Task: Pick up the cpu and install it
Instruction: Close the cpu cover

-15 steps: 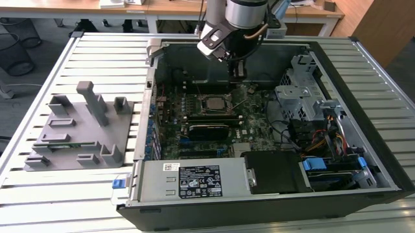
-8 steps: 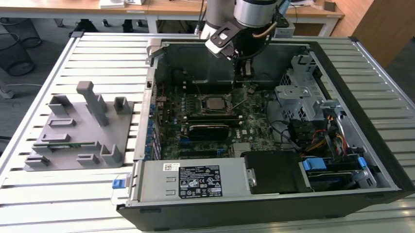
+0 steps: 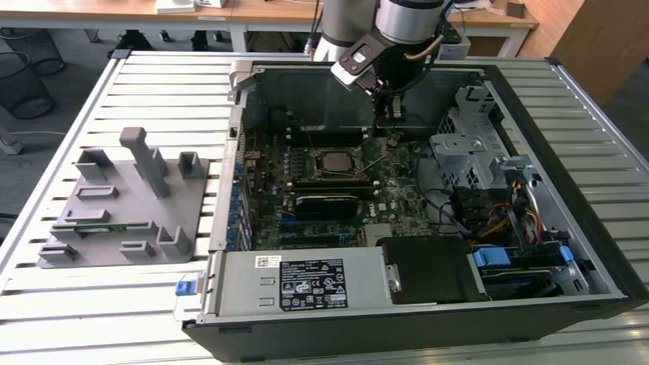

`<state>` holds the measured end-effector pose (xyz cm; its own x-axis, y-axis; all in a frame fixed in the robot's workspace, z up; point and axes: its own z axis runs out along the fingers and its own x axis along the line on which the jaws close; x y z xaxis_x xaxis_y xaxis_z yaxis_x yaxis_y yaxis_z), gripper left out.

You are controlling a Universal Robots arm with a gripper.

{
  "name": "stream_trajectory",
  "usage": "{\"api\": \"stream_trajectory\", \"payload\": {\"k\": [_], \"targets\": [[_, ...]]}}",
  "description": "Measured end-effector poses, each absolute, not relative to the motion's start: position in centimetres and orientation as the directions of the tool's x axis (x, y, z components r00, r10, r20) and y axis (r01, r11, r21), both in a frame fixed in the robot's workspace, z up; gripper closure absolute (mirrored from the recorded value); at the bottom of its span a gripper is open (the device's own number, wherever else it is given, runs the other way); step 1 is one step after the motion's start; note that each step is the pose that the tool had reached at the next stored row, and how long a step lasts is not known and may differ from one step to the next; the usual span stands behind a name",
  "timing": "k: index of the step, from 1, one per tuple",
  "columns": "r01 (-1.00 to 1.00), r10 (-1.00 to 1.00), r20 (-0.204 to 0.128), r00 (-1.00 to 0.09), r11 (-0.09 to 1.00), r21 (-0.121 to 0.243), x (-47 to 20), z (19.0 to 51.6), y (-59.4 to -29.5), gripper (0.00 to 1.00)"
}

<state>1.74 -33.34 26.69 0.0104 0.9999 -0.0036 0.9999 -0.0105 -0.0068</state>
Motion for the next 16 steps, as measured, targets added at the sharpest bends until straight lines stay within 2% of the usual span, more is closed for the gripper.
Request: {"api": "stream_trajectory", "payload": {"k": [3,16], "targets": [[1.0,1.0,0.014,0.011,-0.01,-0.007,2.1,26.6,-33.3,0.89],[1.0,1.0,0.014,0.008,-0.008,-0.007,4.3,25.9,-33.3,0.89]]}}
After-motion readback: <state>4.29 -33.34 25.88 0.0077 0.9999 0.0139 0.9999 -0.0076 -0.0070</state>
